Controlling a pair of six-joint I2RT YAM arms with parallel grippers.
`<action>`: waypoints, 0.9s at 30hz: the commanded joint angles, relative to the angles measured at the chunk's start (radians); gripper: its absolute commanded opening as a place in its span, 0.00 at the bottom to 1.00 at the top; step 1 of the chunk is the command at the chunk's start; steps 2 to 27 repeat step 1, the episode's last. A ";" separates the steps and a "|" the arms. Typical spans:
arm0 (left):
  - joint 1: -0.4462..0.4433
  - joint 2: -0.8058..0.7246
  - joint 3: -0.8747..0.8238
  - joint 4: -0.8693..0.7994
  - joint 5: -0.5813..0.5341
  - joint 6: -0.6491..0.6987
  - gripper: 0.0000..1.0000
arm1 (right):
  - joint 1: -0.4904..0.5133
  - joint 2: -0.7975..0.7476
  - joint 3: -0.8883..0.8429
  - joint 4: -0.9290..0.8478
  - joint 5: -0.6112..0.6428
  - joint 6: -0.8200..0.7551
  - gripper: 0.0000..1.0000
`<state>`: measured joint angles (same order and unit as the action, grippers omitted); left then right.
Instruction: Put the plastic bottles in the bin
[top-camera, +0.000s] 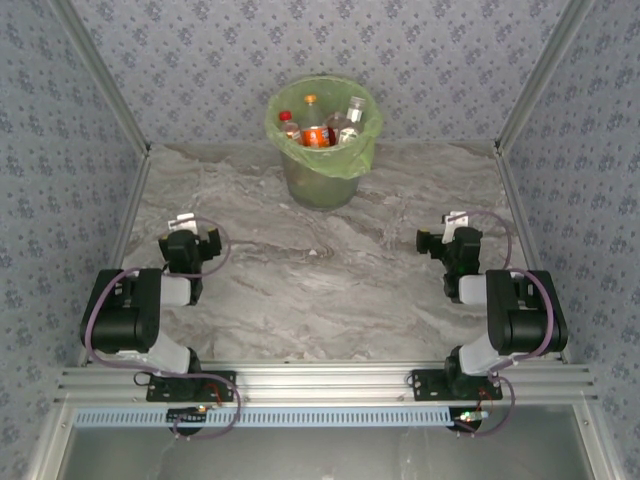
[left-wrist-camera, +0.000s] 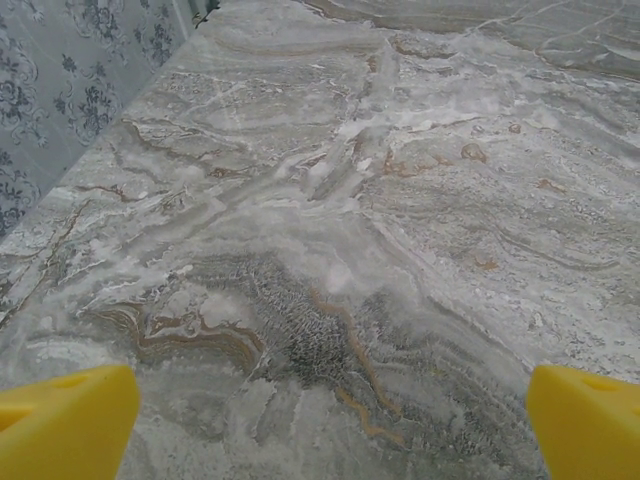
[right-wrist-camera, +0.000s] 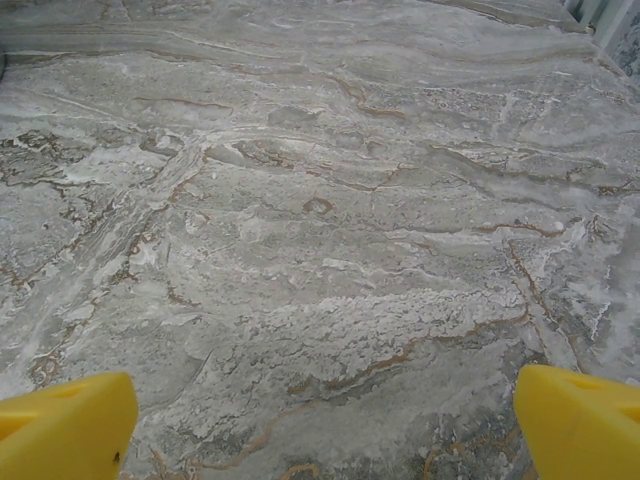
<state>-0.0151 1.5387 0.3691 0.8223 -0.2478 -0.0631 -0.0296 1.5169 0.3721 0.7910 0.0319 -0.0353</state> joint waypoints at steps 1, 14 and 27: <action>-0.002 -0.005 0.025 0.027 0.019 0.005 0.99 | 0.018 0.004 -0.008 0.062 0.161 0.047 0.99; -0.002 -0.005 0.025 0.027 0.019 0.005 0.99 | 0.018 0.004 -0.008 0.062 0.161 0.047 0.99; -0.002 -0.005 0.025 0.027 0.019 0.005 0.99 | 0.018 0.004 -0.008 0.062 0.161 0.047 0.99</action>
